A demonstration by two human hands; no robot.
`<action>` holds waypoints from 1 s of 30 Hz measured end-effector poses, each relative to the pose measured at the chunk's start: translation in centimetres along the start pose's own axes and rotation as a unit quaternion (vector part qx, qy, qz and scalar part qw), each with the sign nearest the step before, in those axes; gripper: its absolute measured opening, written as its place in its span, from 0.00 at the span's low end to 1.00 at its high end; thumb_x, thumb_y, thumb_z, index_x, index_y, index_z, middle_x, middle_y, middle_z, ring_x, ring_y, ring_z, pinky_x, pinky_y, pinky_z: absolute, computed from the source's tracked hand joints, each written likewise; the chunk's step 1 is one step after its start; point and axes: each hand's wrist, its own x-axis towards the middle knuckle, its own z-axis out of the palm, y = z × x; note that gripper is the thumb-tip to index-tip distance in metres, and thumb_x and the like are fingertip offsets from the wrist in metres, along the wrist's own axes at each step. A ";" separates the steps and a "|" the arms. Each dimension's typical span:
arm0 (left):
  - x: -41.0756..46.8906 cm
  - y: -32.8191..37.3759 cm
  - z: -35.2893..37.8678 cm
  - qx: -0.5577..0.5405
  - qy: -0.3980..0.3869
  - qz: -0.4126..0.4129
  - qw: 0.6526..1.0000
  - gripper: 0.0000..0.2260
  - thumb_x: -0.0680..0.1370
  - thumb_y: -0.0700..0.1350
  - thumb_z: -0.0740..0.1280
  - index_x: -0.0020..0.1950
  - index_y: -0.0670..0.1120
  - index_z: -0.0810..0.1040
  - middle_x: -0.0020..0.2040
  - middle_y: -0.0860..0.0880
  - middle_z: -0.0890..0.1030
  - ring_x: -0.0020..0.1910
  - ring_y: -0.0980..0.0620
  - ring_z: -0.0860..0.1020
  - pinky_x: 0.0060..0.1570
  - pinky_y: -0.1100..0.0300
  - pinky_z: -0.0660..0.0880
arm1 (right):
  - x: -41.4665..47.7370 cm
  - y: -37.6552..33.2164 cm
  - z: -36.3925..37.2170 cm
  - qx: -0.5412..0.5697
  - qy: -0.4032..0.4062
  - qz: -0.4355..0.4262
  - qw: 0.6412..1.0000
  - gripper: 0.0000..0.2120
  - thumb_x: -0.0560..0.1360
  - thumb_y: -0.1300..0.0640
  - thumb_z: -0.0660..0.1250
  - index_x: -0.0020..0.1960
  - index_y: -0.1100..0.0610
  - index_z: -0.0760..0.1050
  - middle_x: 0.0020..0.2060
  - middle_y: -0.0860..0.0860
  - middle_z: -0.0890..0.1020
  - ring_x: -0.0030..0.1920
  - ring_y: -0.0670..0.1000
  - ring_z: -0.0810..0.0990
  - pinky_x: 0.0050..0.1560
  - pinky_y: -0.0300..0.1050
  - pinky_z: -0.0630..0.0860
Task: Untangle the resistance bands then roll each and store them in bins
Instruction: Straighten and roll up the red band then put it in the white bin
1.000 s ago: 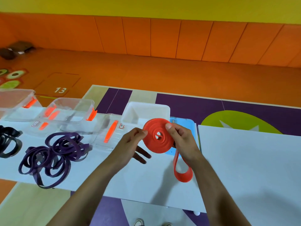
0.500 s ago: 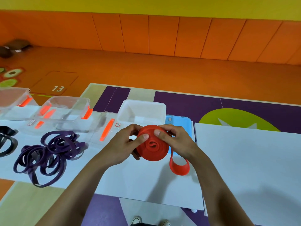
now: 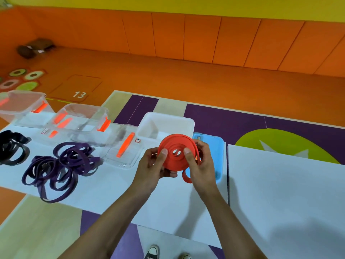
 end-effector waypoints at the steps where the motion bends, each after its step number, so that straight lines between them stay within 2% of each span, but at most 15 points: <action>1: 0.0 -0.4 0.3 -0.012 0.005 -0.010 1.000 0.15 0.82 0.52 0.66 0.63 0.44 0.73 0.52 0.37 0.85 0.39 0.36 0.86 0.43 0.54 0.84 | 0.0 0.3 0.0 -0.019 -0.005 0.000 1.000 0.17 0.80 0.48 0.68 0.67 0.45 0.72 0.61 0.41 0.76 0.59 0.36 0.76 0.51 0.27 0.75; 4: 0.1 -1.8 0.5 -0.028 0.015 -0.057 0.998 0.15 0.83 0.53 0.64 0.64 0.45 0.73 0.54 0.37 0.85 0.42 0.37 0.86 0.48 0.52 0.83 | -0.1 1.6 -0.3 -0.061 -0.019 0.021 0.998 0.19 0.82 0.52 0.66 0.72 0.41 0.70 0.64 0.42 0.71 0.59 0.30 0.73 0.51 0.26 0.74; 7: -0.5 -3.1 0.5 -0.042 0.015 -0.084 0.995 0.15 0.84 0.52 0.63 0.66 0.44 0.73 0.55 0.36 0.84 0.44 0.37 0.86 0.52 0.50 0.83 | -0.6 2.5 -0.2 -0.081 -0.043 0.034 0.995 0.23 0.83 0.52 0.63 0.76 0.40 0.64 0.68 0.42 0.70 0.63 0.36 0.74 0.57 0.39 0.79; 9: -0.4 -3.3 0.6 -0.014 0.025 -0.068 0.997 0.14 0.84 0.47 0.63 0.68 0.44 0.73 0.59 0.37 0.81 0.44 0.40 0.86 0.49 0.48 0.84 | -0.3 2.6 -0.2 -0.058 -0.044 0.046 0.996 0.23 0.84 0.58 0.62 0.76 0.44 0.63 0.62 0.41 0.73 0.53 0.32 0.77 0.47 0.31 0.78; 11: 0.2 -3.4 0.4 0.058 0.046 -0.034 0.997 0.14 0.84 0.44 0.64 0.70 0.49 0.73 0.63 0.44 0.76 0.44 0.45 0.85 0.45 0.49 0.85 | 0.3 3.0 -0.2 -0.044 -0.029 0.053 0.997 0.18 0.83 0.62 0.62 0.69 0.48 0.65 0.54 0.38 0.75 0.44 0.28 0.77 0.40 0.25 0.74; 13: 0.8 -3.6 -0.2 0.120 0.068 -0.001 0.990 0.19 0.82 0.43 0.67 0.72 0.52 0.71 0.63 0.48 0.74 0.44 0.49 0.85 0.47 0.49 0.84 | 0.7 3.5 0.2 -0.049 -0.014 0.058 0.997 0.13 0.83 0.61 0.63 0.64 0.48 0.67 0.47 0.37 0.78 0.41 0.32 0.79 0.37 0.29 0.75; 15: 1.2 -3.8 -1.2 0.158 0.078 0.018 0.984 0.19 0.81 0.43 0.69 0.70 0.54 0.72 0.60 0.50 0.78 0.40 0.49 0.86 0.51 0.48 0.83 | 1.0 4.0 0.9 -0.055 -0.012 0.071 0.996 0.13 0.82 0.60 0.64 0.63 0.47 0.69 0.48 0.37 0.79 0.41 0.35 0.80 0.35 0.35 0.77; 17: 1.8 -3.8 -1.8 0.169 0.074 0.035 0.982 0.15 0.80 0.43 0.70 0.66 0.55 0.74 0.57 0.52 0.80 0.39 0.50 0.86 0.51 0.49 0.83 | 1.8 4.1 1.6 -0.062 -0.001 0.074 0.995 0.13 0.82 0.60 0.65 0.63 0.47 0.71 0.51 0.40 0.79 0.42 0.35 0.80 0.37 0.33 0.77; 20: 3.8 -3.9 -2.1 0.165 0.061 0.038 0.984 0.15 0.82 0.42 0.67 0.67 0.54 0.74 0.58 0.53 0.80 0.40 0.50 0.86 0.52 0.51 0.83 | 3.9 4.1 2.5 -0.084 0.020 0.061 0.994 0.14 0.81 0.58 0.66 0.64 0.45 0.73 0.60 0.43 0.72 0.51 0.34 0.78 0.41 0.31 0.77; 21: 4.9 -3.9 -2.5 0.166 0.059 0.039 0.984 0.15 0.82 0.42 0.66 0.68 0.54 0.74 0.59 0.53 0.79 0.41 0.50 0.86 0.52 0.51 0.83 | 4.9 4.1 3.2 -0.089 0.021 0.058 0.994 0.14 0.81 0.58 0.66 0.65 0.46 0.74 0.60 0.43 0.70 0.50 0.31 0.77 0.40 0.28 0.76; 23: 7.3 -3.5 -3.6 0.165 0.057 0.042 0.984 0.15 0.83 0.41 0.64 0.69 0.52 0.74 0.60 0.51 0.79 0.43 0.50 0.86 0.50 0.56 0.83 | 6.9 4.2 4.7 -0.104 0.012 0.060 0.993 0.14 0.81 0.57 0.66 0.65 0.48 0.75 0.60 0.45 0.73 0.49 0.28 0.75 0.41 0.25 0.74; 25: 10.3 -2.6 -5.1 0.174 0.049 0.042 0.983 0.15 0.83 0.41 0.65 0.68 0.52 0.74 0.61 0.50 0.78 0.46 0.51 0.85 0.47 0.60 0.83 | 9.4 4.7 6.3 -0.126 0.007 0.057 0.990 0.15 0.81 0.56 0.66 0.67 0.46 0.75 0.61 0.46 0.76 0.55 0.34 0.77 0.50 0.28 0.75; 27: 13.5 -2.1 -6.1 0.209 0.032 0.040 0.976 0.13 0.82 0.43 0.66 0.66 0.54 0.75 0.63 0.50 0.76 0.50 0.51 0.84 0.51 0.56 0.83 | 12.0 5.1 7.5 -0.152 0.004 0.055 0.987 0.17 0.81 0.54 0.66 0.69 0.44 0.74 0.61 0.44 0.75 0.60 0.42 0.77 0.59 0.36 0.76; 30: 18.0 -1.5 -6.7 0.264 -0.018 0.036 0.964 0.12 0.82 0.46 0.65 0.66 0.52 0.79 0.64 0.49 0.75 0.57 0.50 0.81 0.60 0.48 0.80 | 15.6 6.2 8.7 -0.201 0.018 0.058 0.978 0.18 0.81 0.54 0.66 0.71 0.46 0.74 0.61 0.45 0.76 0.61 0.46 0.75 0.55 0.27 0.69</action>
